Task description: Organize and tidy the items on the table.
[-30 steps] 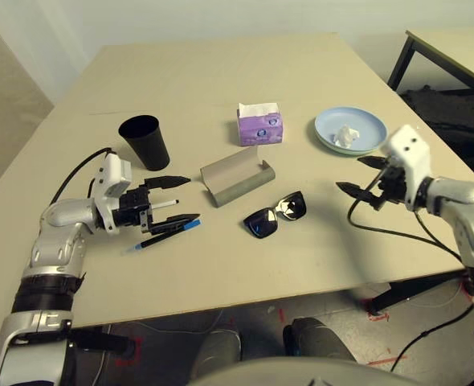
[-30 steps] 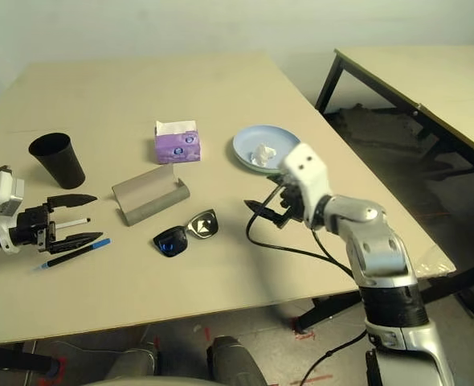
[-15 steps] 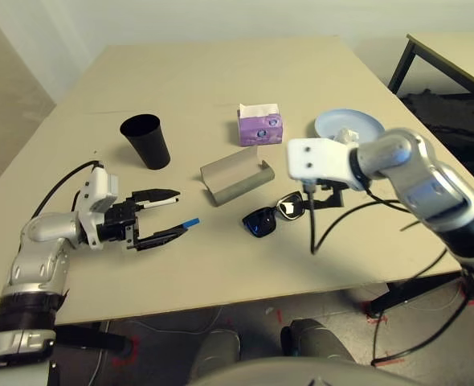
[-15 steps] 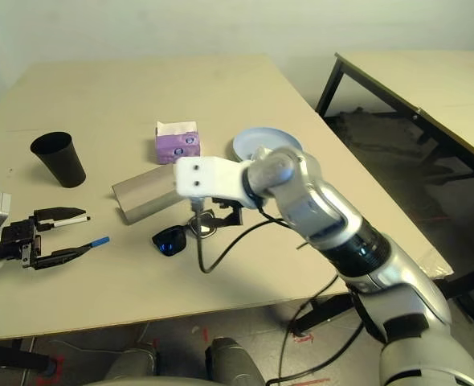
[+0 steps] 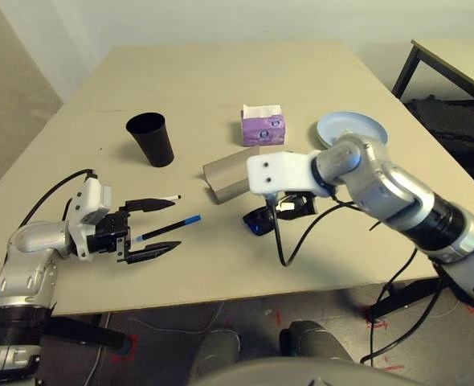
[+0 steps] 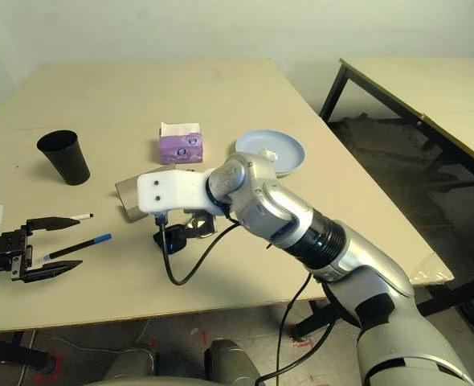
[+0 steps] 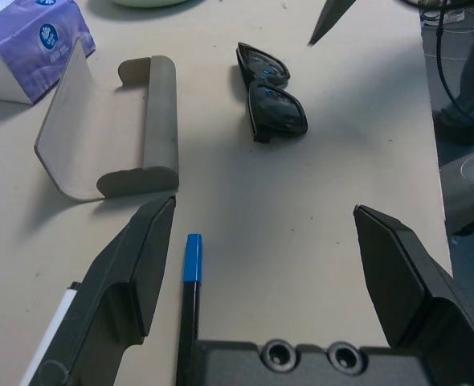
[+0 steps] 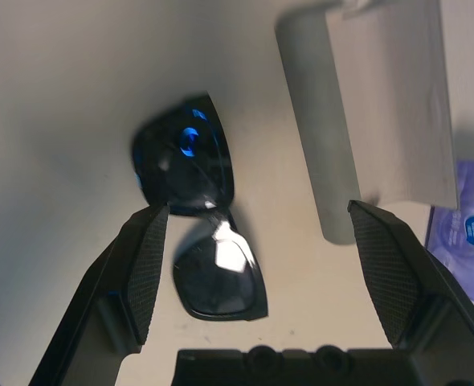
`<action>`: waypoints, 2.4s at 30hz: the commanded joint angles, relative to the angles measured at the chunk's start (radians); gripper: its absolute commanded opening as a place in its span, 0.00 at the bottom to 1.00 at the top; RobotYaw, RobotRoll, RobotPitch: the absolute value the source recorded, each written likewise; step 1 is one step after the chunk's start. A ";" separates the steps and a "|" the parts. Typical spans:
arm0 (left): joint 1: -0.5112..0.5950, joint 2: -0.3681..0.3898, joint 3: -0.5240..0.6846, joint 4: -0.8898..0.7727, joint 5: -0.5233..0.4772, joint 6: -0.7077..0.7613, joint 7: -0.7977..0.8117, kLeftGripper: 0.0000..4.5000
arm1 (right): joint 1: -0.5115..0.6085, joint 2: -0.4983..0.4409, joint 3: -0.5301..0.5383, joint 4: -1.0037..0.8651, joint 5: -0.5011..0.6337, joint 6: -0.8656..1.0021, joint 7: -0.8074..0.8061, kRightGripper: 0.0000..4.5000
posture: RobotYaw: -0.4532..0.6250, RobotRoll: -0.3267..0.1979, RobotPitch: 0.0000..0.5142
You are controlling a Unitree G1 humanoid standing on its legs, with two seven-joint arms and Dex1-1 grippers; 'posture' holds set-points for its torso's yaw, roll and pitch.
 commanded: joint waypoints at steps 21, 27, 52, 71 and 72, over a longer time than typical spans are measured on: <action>0.021 0.012 0.020 -0.016 -0.002 0.001 0.018 1.00 | 0.112 0.052 -0.007 0.253 -0.169 -0.344 -0.037 0.99 | 0.50 0.62 0.04; 0.025 0.011 0.021 -0.019 -0.001 -0.001 0.024 1.00 | 0.122 0.057 -0.019 0.249 -0.172 -0.353 -0.020 0.90 | 0.50 0.62 0.04; 0.032 0.016 0.027 -0.015 -0.003 0.037 0.070 1.00 | 0.025 0.116 -0.080 0.350 -0.177 -0.438 -0.010 0.02 | 0.50 0.62 0.05; 0.038 0.006 0.075 -0.018 -0.007 0.136 0.225 1.00 | -0.249 0.388 -0.102 0.891 -0.206 -0.685 -0.193 0.02 | 0.52 0.62 0.05; 0.039 0.006 0.076 -0.019 -0.007 0.136 0.225 1.00 | -0.260 0.402 -0.105 0.922 -0.207 -0.695 -0.206 0.02 | 0.52 0.62 0.05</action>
